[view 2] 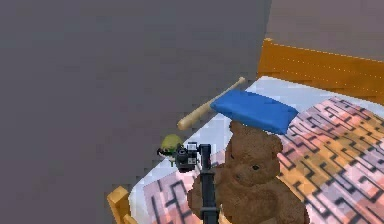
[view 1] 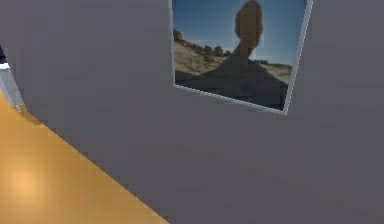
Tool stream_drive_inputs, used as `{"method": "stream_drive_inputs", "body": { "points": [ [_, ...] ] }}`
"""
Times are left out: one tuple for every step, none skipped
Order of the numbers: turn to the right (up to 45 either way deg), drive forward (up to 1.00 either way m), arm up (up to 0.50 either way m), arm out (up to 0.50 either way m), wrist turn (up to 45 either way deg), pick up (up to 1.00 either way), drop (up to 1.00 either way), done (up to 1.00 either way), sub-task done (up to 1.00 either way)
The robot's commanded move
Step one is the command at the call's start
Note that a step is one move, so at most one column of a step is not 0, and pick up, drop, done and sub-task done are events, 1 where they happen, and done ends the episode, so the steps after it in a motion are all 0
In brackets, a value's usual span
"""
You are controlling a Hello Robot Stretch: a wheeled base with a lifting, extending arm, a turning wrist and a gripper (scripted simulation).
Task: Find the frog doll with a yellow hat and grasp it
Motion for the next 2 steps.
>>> {"method": "stream_drive_inputs", "body": {
  "points": [
    [0.0,0.00,0.00,0.00,0.0,1.00,0.00,0.00,0.00],
    [0.0,0.00,0.10,0.00,0.0,0.00,0.00,0.00,0.00]
  ]
}}
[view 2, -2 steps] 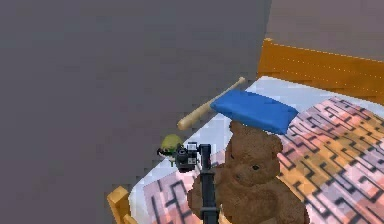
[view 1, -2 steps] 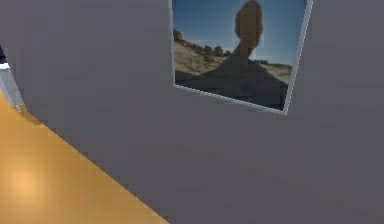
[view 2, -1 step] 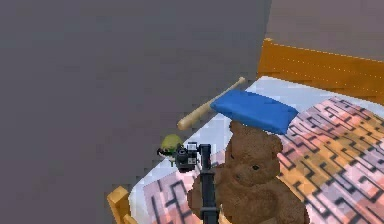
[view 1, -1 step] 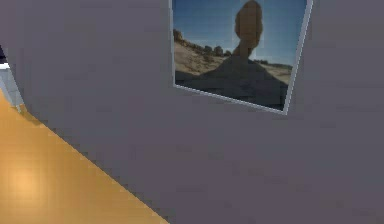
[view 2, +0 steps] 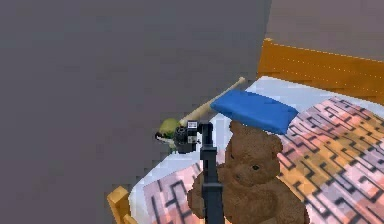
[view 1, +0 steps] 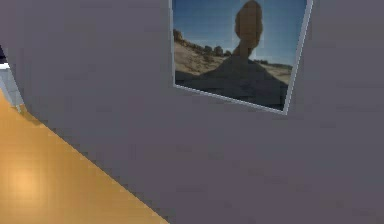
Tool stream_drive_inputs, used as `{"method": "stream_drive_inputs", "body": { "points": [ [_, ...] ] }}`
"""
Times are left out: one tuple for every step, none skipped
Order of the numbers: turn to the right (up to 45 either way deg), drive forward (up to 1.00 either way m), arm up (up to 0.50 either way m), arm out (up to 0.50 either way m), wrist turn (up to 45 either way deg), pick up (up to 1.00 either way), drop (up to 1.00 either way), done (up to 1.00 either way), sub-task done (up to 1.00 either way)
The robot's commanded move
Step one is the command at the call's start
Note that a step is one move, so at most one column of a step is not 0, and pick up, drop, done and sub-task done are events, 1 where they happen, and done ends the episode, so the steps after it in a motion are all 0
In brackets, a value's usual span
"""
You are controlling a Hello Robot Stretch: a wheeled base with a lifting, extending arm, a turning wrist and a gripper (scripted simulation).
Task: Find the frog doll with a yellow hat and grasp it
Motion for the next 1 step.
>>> {"method": "stream_drive_inputs", "body": {
  "points": [
    [0.0,0.00,0.00,0.00,0.0,0.00,0.00,1.00,0.00]
  ]
}}
